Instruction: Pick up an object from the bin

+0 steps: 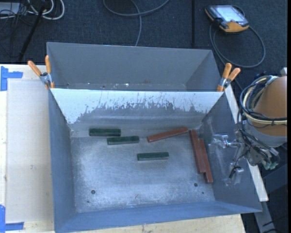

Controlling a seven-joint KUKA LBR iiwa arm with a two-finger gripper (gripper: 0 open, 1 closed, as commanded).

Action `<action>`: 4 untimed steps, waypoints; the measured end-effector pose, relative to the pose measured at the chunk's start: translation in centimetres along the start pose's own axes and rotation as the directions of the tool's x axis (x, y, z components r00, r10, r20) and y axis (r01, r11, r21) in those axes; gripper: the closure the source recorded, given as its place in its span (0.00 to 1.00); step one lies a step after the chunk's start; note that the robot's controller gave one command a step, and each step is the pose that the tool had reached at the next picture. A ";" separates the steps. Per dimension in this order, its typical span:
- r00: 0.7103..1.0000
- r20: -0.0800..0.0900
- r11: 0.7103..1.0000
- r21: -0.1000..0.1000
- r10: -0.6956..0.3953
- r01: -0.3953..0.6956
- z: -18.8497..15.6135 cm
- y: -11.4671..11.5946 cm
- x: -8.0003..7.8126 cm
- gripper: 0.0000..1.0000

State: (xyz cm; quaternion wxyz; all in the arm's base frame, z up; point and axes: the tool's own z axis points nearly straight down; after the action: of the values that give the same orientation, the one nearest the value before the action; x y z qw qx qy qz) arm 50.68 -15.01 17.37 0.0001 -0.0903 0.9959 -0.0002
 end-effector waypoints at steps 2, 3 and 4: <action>0.995 0.002 0.995 -0.001 -0.105 0.105 4.8 -0.3 -2.3 0.00; 1.000 -0.002 1.000 -0.002 0.021 -0.021 6.2 0.2 -1.2 0.00; 0.994 -0.001 0.994 -0.001 -0.108 0.108 5.1 0.2 -2.0 0.00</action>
Offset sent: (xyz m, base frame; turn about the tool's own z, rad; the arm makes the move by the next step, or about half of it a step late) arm 0.0260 -0.0006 -0.0618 -0.1011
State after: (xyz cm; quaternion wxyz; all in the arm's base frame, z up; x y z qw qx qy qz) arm 52.58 -14.49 12.24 -0.0004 -0.1439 0.9896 0.0005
